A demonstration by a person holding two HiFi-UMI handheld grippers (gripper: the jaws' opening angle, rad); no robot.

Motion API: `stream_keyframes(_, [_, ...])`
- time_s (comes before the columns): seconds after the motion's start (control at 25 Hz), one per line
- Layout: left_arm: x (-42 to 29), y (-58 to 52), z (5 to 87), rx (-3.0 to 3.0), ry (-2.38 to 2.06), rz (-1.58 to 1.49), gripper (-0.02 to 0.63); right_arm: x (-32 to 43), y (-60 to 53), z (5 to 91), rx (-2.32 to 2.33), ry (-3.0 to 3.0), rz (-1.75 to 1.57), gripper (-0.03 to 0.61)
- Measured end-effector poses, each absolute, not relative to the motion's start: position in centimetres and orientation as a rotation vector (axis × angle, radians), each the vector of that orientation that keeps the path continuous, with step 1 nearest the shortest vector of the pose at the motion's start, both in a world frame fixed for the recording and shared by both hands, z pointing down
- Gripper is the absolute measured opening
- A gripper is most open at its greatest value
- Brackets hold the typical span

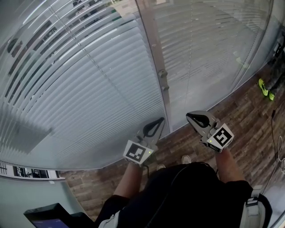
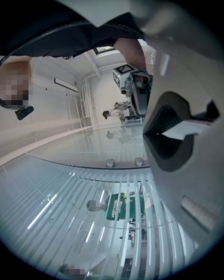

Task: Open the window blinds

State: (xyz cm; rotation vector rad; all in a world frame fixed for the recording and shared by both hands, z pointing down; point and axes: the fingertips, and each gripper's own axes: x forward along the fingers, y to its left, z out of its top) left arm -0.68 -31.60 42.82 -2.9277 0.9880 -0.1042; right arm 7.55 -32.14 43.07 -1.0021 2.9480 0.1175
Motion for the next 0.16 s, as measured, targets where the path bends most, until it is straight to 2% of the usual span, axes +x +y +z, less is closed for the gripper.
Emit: stream_keyframes(0.16, [-0.28,-31.87,41.99,-2.91,0.982,-0.088,0.005,7.8,-32.19,42.1,-1.0,2.975,0.121,0.006])
